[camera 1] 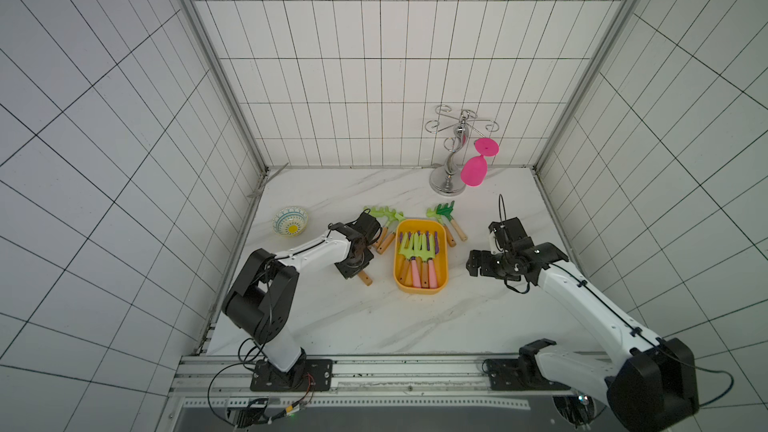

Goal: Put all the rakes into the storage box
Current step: Pick up the rake at the center of the board.

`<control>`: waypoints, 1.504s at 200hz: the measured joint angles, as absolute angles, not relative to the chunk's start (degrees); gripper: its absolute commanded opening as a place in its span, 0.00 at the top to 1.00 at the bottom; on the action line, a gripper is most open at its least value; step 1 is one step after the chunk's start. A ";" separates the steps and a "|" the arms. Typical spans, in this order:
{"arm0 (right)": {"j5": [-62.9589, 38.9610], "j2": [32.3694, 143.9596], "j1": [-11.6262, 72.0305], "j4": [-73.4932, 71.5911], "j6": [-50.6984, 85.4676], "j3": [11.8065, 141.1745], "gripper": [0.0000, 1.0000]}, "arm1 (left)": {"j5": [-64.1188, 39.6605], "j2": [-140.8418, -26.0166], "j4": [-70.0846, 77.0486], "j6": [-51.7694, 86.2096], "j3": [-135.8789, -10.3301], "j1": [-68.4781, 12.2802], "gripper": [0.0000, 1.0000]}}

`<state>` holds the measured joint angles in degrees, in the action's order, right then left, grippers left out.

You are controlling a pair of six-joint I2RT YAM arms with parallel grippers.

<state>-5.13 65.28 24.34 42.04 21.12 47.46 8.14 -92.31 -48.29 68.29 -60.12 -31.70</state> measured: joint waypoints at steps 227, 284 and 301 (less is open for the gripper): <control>-7.44 63.94 24.34 43.29 23.99 50.04 0.05 | 8.75 -110.80 -57.71 34.44 -95.74 -51.62 0.96; -7.46 63.94 24.34 43.55 24.34 49.87 0.05 | 7.20 -114.76 -56.03 34.92 -94.06 -50.59 0.96; -7.49 63.94 24.34 43.53 24.45 49.87 0.05 | 6.31 -114.78 -54.68 35.31 -92.18 -49.67 0.96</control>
<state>-7.49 63.94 24.34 43.53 24.45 49.87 6.31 -114.78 -54.68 35.31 -92.18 -49.67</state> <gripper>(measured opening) 0.953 0.228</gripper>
